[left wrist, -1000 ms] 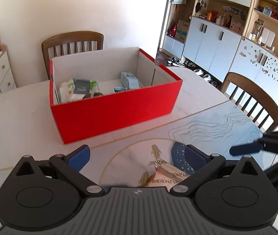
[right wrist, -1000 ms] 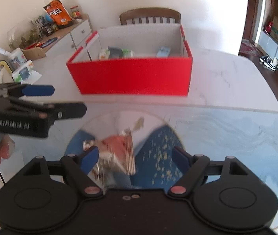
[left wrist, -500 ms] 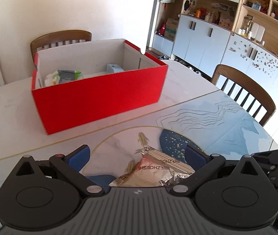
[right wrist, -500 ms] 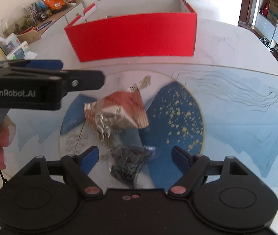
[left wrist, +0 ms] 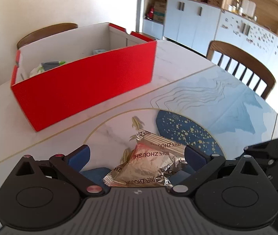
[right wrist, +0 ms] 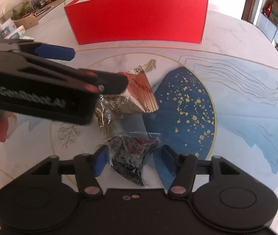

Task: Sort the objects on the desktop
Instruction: 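Grasp the silver foil bag with the left tool while the right tool grasps the black-item bag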

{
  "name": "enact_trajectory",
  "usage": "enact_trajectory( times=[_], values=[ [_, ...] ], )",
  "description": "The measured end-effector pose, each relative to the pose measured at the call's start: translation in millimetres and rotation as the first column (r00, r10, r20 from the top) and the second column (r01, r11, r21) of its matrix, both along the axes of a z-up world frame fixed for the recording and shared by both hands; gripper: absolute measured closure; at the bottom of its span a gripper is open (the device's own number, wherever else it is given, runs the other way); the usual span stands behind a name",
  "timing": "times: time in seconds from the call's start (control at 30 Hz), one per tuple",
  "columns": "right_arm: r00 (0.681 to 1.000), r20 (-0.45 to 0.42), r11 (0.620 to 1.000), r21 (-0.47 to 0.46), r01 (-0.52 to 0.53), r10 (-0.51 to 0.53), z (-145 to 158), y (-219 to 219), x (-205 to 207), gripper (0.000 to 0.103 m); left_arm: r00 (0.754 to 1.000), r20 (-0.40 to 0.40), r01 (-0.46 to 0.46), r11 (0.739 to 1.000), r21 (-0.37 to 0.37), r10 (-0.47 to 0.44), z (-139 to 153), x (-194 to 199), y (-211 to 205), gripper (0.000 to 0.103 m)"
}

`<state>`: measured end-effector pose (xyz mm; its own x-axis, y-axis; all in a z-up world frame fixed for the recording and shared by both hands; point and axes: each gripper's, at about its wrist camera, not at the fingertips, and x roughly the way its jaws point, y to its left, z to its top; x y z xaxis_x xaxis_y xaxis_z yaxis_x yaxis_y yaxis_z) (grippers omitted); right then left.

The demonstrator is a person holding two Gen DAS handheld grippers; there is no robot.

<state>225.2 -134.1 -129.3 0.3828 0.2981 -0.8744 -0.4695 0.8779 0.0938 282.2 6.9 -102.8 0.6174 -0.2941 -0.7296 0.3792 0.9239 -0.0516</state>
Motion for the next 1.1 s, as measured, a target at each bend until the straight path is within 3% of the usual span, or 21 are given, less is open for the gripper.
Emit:
enact_trajectory(
  times=[0.13, 0.33, 0.57, 0.67, 0.73, 0.83, 0.9, 1.0, 1.1],
  values=[
    [1.0, -0.001, 1.0, -0.004, -0.015, 0.015, 1.9, -3.8, 1.1, 0.058, 0.998, -0.029, 0.05, 0.999, -0.003, -0.05, -5.7, 4.2, -1.9, 0.0],
    [1.0, 0.004, 0.999, -0.036, -0.013, 0.014, 3.6, -18.2, 6.5, 0.06, 0.993, -0.091, 0.075, 0.997, -0.013, -0.076, -16.2, 12.3, -2.2, 0.0],
    [1.0, -0.013, 0.999, -0.042, -0.001, 0.0, 4.0, -29.7, 12.9, 0.05, 0.99, -0.117, 0.077, 0.997, -0.002, -0.076, -26.8, 16.0, -2.1, 0.002],
    [1.0, -0.018, 1.0, -0.011, 0.009, -0.01, 4.8, -30.5, 13.7, 0.038, 0.989, -0.122, 0.081, 0.997, -0.013, -0.082, -27.5, 16.2, -1.2, 0.01],
    [1.0, -0.019, 1.0, 0.002, 0.006, -0.006, 5.9, -28.7, 13.5, 0.038, 0.987, -0.133, 0.084, 0.996, -0.015, -0.086, -29.1, 16.8, -1.2, 0.022],
    [1.0, -0.022, 1.0, 0.002, 0.01, -0.01, 4.4, -26.2, 14.5, 0.039, 0.987, -0.137, 0.082, 0.996, -0.031, -0.085, -29.9, 15.8, -1.2, 0.026],
    [0.999, -0.036, 1.0, 0.016, 0.024, -0.023, 4.1, -27.5, 15.3, 0.044, 0.988, -0.132, 0.084, 0.996, -0.029, -0.087, -29.4, 14.6, -2.0, 0.03],
    [0.998, -0.049, 0.999, 0.024, 0.048, -0.047, 3.4, -30.7, 17.3, 0.05, 0.988, -0.122, 0.086, 0.995, -0.043, -0.091, -25.8, 12.0, -1.6, 0.044],
    [0.997, -0.05, 0.998, 0.028, 0.054, -0.053, 4.5, -33.5, 18.8, 0.062, 0.989, -0.125, 0.075, 0.996, -0.038, -0.08, -23.5, 9.0, -2.1, 0.048]
  ],
)
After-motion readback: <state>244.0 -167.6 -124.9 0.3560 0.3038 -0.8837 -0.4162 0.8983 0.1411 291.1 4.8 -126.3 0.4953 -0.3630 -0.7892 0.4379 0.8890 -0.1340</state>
